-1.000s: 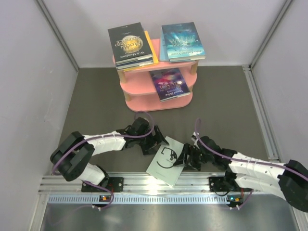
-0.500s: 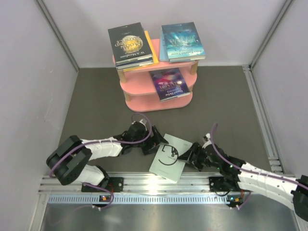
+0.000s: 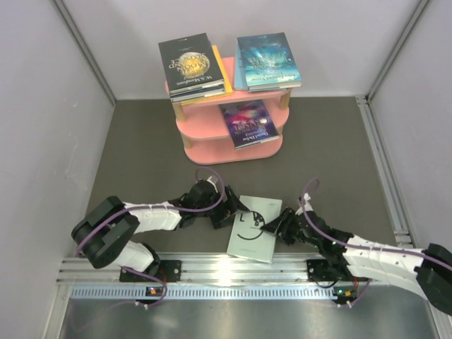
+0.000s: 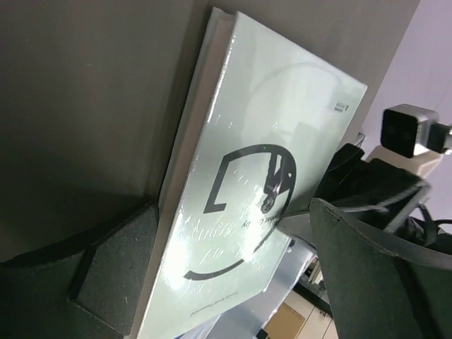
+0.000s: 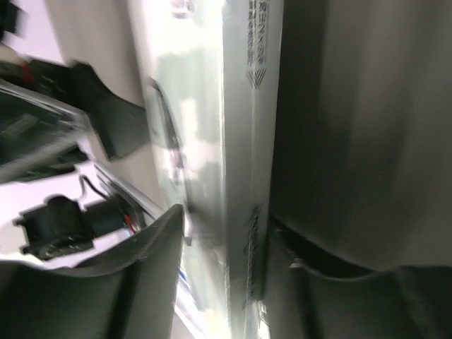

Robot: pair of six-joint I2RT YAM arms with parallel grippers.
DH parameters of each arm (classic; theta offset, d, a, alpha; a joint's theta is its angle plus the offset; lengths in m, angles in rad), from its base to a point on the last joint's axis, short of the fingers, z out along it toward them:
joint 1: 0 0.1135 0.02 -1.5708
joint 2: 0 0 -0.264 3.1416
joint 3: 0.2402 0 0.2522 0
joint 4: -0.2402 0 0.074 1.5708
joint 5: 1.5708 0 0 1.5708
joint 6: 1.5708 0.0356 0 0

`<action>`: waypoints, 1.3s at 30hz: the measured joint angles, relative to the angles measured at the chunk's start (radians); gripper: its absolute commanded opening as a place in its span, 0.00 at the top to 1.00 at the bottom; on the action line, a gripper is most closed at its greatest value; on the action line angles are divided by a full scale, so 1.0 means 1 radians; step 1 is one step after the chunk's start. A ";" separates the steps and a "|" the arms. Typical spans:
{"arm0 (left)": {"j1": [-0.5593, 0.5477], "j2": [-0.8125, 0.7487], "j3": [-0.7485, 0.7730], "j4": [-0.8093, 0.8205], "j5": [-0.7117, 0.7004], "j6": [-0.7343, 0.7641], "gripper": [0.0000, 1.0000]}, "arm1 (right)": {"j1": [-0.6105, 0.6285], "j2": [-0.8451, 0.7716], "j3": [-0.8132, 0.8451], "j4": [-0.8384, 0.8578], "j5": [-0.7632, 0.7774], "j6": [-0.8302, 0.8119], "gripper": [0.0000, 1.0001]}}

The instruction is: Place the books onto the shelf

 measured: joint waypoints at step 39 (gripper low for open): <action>-0.035 -0.400 -0.187 -0.107 -0.048 -0.095 0.02 | 0.045 -0.130 0.195 -0.210 0.110 0.036 1.00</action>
